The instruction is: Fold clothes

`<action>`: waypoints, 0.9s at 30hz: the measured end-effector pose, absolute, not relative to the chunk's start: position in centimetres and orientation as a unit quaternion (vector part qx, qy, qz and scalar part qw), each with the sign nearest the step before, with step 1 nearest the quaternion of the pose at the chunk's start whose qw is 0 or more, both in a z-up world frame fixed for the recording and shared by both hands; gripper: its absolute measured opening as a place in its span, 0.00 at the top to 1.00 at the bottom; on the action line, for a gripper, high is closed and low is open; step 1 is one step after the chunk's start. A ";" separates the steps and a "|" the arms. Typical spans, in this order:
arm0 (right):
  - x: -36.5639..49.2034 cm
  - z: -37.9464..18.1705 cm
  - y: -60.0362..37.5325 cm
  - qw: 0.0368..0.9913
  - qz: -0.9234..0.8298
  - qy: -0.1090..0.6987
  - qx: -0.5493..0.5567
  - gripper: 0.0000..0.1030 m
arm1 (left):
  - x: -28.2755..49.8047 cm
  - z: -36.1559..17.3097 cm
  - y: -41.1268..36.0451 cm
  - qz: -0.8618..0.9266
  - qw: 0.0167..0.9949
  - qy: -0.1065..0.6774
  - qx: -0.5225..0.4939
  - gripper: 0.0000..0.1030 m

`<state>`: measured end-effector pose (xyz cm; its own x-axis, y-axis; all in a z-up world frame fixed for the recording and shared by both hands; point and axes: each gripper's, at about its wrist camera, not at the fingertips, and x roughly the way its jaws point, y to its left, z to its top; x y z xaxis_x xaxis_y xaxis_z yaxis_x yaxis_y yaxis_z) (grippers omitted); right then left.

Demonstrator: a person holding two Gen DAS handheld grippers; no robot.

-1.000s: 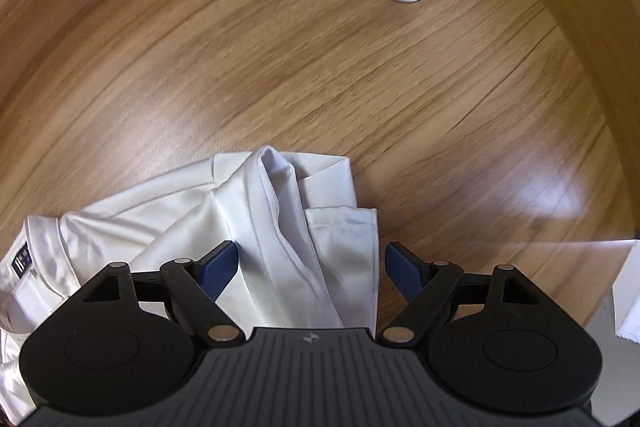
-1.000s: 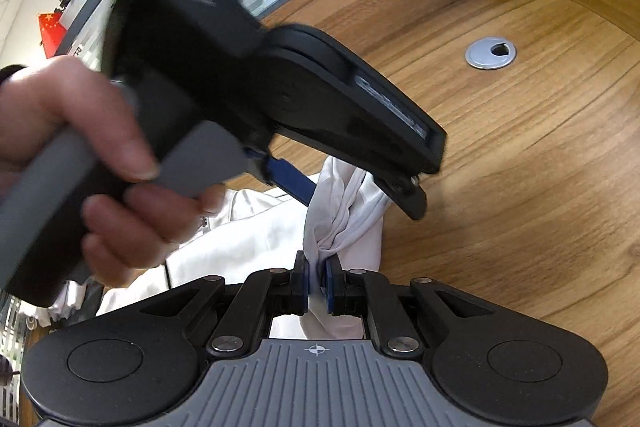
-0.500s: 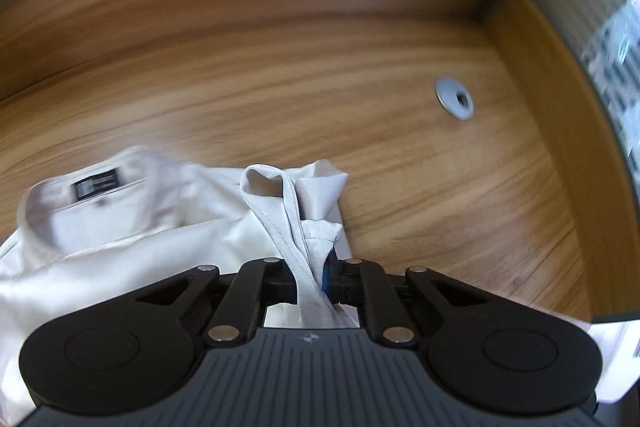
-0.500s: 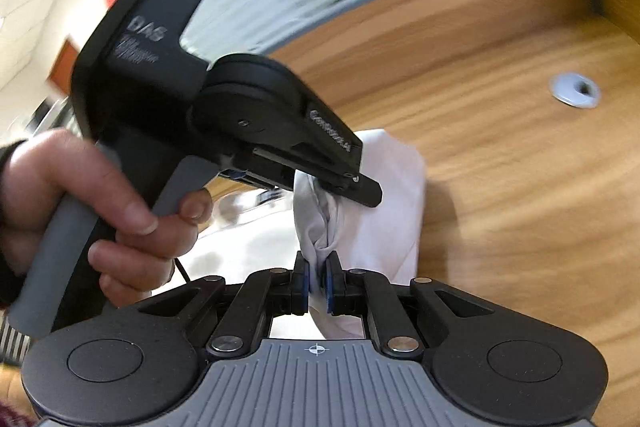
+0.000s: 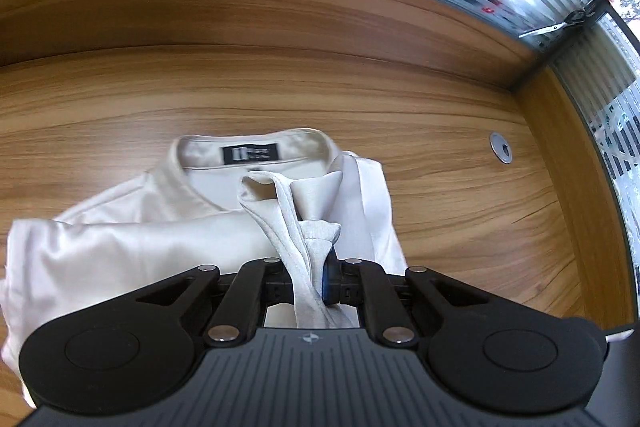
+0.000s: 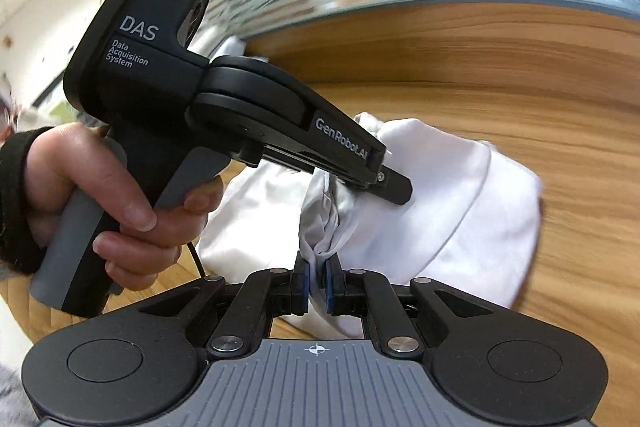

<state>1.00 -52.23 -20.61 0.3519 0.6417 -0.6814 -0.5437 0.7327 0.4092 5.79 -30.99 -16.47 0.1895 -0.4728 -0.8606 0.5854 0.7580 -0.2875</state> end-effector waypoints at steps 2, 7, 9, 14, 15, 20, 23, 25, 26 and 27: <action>1.6 -21.2 -50.7 0.815 0.367 0.446 0.045 0.91 | 6.6 -17.5 -29.9 -0.338 0.769 0.541 0.042 0.91; 2.8 -23.4 -47.8 0.802 0.369 0.468 0.016 0.90 | 8.2 -20.0 -28.2 -0.331 0.758 0.562 0.026 0.90; 3.0 -24.1 -47.2 0.800 0.366 0.476 0.006 0.90 | 8.6 -20.9 -27.8 -0.333 0.755 0.565 0.017 0.89; 4.1 -25.1 -46.7 0.794 0.357 0.492 0.000 0.89 | 9.5 -22.7 -27.2 -0.340 0.749 0.569 -0.004 0.83; 4.2 -25.2 -46.6 0.793 0.356 0.494 0.000 0.89 | 9.6 -22.9 -27.0 -0.341 0.748 0.570 -0.009 0.83; 4.7 -25.6 -46.1 0.788 0.357 0.501 -0.003 0.83 | 10.1 -23.5 -25.6 -0.333 0.742 0.580 -0.040 0.71; 4.3 -25.0 -46.4 0.787 0.363 0.498 -0.007 0.78 | 10.1 -23.1 -24.6 -0.321 0.749 0.577 -0.045 0.62; 4.2 -24.3 -46.6 0.787 0.369 0.495 -0.003 0.76 | 10.1 -22.7 -23.7 -0.313 0.754 0.575 -0.052 0.58; 4.1 -23.9 -46.8 0.787 0.371 0.492 -0.002 0.76 | 9.7 -22.4 -23.3 -0.312 0.759 0.570 -0.051 0.58; 4.2 -23.7 -47.0 0.788 0.372 0.490 -0.002 0.76 | 9.4 -22.0 -23.0 -0.311 0.763 0.565 -0.050 0.58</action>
